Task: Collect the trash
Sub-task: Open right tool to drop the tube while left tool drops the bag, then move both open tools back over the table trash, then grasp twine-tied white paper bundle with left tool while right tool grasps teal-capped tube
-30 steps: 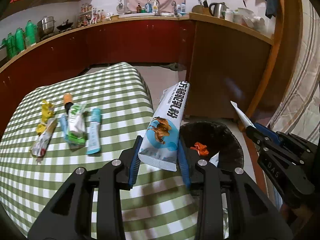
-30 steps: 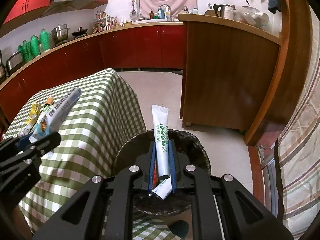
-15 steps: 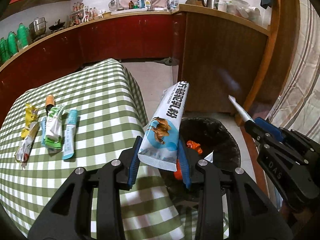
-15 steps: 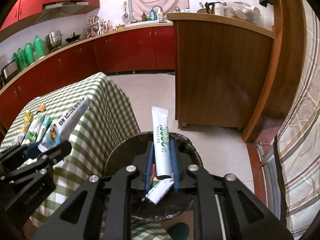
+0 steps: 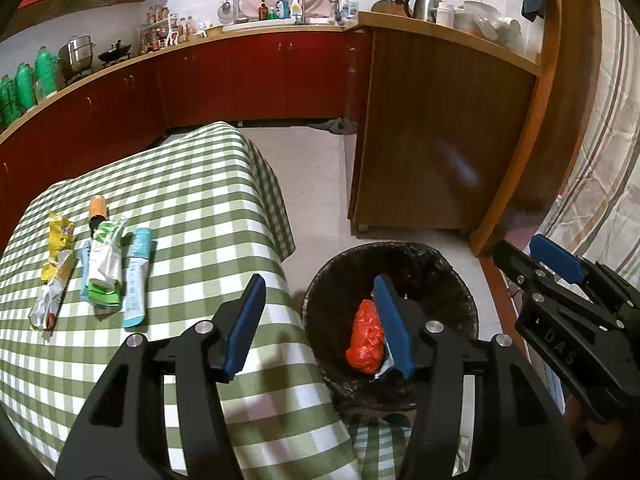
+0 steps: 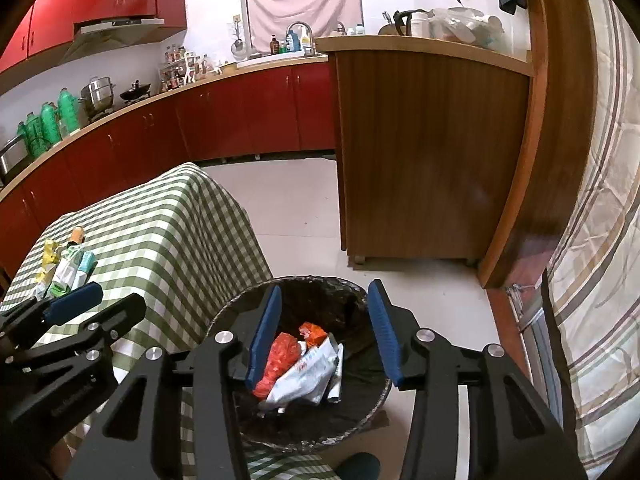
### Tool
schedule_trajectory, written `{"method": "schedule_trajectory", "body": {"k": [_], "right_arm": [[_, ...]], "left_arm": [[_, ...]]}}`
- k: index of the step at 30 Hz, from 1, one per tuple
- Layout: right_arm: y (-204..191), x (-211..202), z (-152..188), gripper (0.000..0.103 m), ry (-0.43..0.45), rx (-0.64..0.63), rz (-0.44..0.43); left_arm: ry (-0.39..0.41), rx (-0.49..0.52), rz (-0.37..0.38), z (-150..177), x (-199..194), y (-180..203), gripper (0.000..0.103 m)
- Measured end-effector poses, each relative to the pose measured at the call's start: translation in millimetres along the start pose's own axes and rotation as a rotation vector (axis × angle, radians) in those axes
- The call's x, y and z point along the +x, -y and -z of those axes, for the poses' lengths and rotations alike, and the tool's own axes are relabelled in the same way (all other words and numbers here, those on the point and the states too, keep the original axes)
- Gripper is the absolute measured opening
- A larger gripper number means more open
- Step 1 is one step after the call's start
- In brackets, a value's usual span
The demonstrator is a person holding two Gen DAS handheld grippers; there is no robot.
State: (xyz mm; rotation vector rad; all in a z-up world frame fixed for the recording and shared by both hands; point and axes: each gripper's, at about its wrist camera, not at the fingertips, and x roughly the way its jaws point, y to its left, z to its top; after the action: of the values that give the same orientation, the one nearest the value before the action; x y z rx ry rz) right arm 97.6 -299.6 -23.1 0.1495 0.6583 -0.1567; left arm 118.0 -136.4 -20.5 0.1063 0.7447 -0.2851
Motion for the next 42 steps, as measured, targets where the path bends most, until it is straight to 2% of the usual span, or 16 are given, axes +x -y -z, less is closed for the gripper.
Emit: {"method": "schedule_trajectory", "body": {"k": [9, 17, 25, 30, 42], "right_arm": [[-22, -3, 1, 0.055, -0.005, -0.018, -0.052], [-75, -5, -1, 0.062, -0.011, -0.094, -0.132], [-135, 0, -8, 0.063, -0.026, -0.155, -0.221], [-164, 11, -11, 0.063, -0.053, -0.178, -0.25], [-213, 46, -13, 0.062, -0.152, -0.227, -0.273]], "left_arm": [[0.013, -0.053, -0.052, 9, -25, -40, 0.061], [0.021, -0.131, -0.166, 22, -51, -103, 0.064], [0.013, -0.218, -0.278, 32, -68, -170, 0.066], [-0.001, -0.26, -0.321, 35, -68, -205, 0.066], [-0.043, -0.287, -0.298, 23, -44, -236, 0.067]]}}
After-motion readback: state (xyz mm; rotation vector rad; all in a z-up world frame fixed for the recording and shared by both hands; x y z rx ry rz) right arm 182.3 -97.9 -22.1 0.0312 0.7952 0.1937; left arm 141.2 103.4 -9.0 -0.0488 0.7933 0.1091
